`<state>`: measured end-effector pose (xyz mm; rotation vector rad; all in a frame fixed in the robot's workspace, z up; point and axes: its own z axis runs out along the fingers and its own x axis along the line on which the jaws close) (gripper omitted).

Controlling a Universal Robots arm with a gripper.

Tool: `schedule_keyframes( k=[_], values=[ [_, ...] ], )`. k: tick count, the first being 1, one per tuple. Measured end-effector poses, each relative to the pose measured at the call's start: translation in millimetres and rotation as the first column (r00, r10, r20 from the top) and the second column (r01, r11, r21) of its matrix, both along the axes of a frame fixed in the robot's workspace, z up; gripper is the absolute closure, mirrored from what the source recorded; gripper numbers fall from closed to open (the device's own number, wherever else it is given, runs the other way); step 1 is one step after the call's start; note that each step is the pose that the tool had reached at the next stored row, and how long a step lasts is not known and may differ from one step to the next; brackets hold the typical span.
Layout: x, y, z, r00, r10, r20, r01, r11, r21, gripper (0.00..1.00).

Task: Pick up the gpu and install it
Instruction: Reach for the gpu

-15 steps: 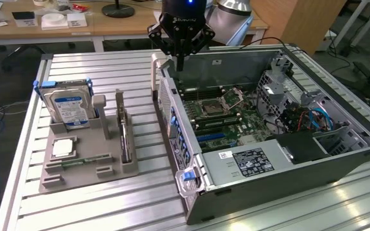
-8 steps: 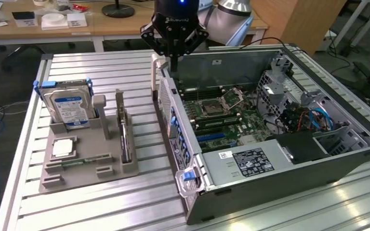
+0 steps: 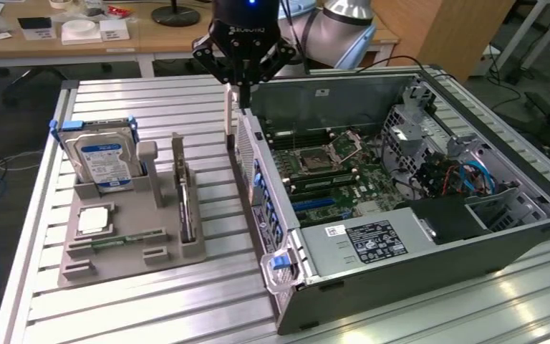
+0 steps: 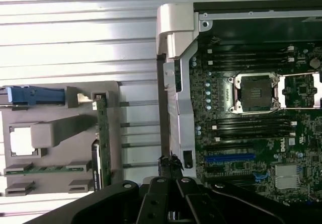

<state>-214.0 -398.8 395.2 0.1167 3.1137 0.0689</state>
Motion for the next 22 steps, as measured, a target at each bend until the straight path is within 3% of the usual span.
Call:
schedule_keyframes(
  k=[10,22],
  values=[
    [-21.6,0.0,-0.3,1.0,0.006,0.0,-0.006,1.0,0.0,0.89],
    [-34.9,0.0,-0.8,0.9961,0.088,0.0,-0.088,0.9961,-0.0001,0.89]
  ],
)
